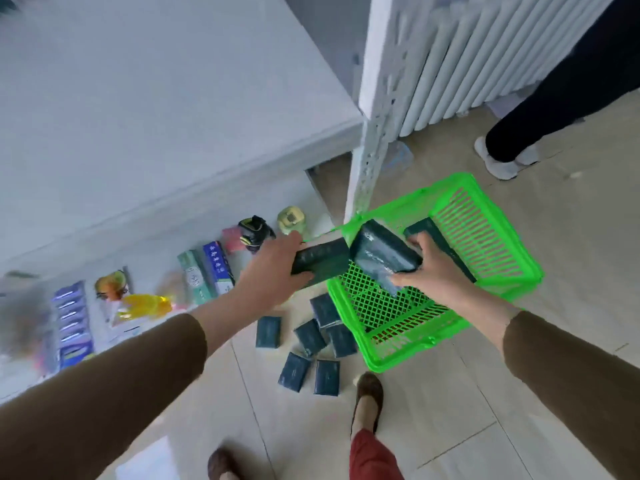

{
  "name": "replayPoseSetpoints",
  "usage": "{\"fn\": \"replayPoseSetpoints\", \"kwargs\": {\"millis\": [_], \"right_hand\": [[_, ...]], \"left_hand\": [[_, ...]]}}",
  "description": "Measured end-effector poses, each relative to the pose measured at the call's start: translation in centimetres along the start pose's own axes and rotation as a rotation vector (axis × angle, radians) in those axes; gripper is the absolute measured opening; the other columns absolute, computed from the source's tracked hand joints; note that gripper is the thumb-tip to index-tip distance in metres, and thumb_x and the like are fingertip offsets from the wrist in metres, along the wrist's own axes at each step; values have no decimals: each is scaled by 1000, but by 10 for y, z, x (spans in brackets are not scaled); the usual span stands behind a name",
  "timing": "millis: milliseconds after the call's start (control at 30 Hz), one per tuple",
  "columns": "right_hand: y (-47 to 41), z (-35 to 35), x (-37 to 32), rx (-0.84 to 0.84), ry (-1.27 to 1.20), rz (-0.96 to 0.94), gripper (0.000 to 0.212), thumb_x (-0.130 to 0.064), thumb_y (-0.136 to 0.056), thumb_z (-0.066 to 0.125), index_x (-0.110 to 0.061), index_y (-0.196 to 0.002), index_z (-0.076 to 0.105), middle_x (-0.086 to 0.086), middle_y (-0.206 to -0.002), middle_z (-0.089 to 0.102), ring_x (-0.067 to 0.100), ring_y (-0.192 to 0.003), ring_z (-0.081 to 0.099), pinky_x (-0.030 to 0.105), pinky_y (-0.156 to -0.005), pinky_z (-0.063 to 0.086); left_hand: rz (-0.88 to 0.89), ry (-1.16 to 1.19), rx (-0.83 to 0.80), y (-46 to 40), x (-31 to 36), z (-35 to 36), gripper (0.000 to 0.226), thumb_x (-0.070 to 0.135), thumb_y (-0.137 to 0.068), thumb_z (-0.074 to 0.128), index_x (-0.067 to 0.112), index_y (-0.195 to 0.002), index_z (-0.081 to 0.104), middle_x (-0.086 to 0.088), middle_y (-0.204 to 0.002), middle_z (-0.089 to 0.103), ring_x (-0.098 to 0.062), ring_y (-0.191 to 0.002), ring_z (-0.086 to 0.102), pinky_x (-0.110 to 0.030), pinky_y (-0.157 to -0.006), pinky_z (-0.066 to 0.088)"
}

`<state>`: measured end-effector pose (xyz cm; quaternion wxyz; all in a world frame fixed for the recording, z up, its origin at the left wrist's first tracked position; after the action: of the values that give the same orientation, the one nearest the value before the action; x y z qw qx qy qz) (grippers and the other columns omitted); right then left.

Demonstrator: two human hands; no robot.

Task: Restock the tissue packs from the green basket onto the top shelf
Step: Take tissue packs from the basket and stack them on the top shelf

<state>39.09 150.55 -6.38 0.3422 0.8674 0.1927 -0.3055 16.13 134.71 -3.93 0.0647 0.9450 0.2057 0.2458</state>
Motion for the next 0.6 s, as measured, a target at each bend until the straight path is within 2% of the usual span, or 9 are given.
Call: {"fn": "replayPoseSetpoints", "kwargs": {"millis": [100,167,233,333,433,533,600], "right_hand": [[42,19,-106,56,-192,-98,67,-4,-70,85,-16,-122,44,2,-86,60,15,-80,59,23,-71,44],[67,40,-173,93,-298,-170,59,-3,-72,83,-13,-120,52,-3,-95,63,6,-87,60,13,-73,42],[90,64,-237,92,-395,-234,46,-5,-76,80,-16,-115,59,-5,-101,65,3,-89,60,10,-75,42],[110,103,-328,39,-508,-321,40,-3,-80,76,-18,-113,60,-9,-99,63,-1,-87,58,10,-77,42],[113,136,-398,8,-534,-370,31,-9,-86,73,-22,-111,60,1,-100,66,4,-81,61,22,-73,45],[100,163,-454,-33,-502,-387,30,-16,-91,69,-20,-117,56,0,-102,67,-1,-74,64,21,-66,47],[82,175,-484,-47,-519,-383,36,-17,-92,68,-17,-125,54,1,-108,67,4,-82,66,23,-69,48]], "left_hand": [[-43,89,88,77,-56,-90,53,30,-78,76,24,-126,54,-2,-115,52,-22,-108,49,-37,-92,44],[-62,140,163,124,-96,-149,56,28,-77,78,29,-128,56,3,-114,52,-19,-108,50,-31,-91,41],[-100,190,230,163,-135,-206,54,27,-75,81,30,-125,58,7,-112,56,-17,-105,53,-30,-88,42],[-176,284,308,210,-191,-286,49,27,-73,84,29,-114,59,9,-106,64,-15,-97,58,-33,-84,46],[-222,340,355,231,-241,-348,39,27,-71,86,27,-102,61,10,-100,67,-15,-94,62,-30,-78,48],[-235,333,382,237,-281,-393,37,28,-74,83,24,-105,63,9,-104,67,-14,-96,62,-30,-78,46],[-253,333,414,232,-306,-416,39,29,-75,83,23,-108,63,6,-107,66,-16,-99,60,-36,-85,48]]}}
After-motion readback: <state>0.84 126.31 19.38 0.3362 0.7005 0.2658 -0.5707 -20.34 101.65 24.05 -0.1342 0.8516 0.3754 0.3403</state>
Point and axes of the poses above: each hand's wrist, its own y-axis away from the middle knuckle, its own z-axis out of the palm, x = y × z, the point moved 6 cm from there along -y, towards the middle knuckle
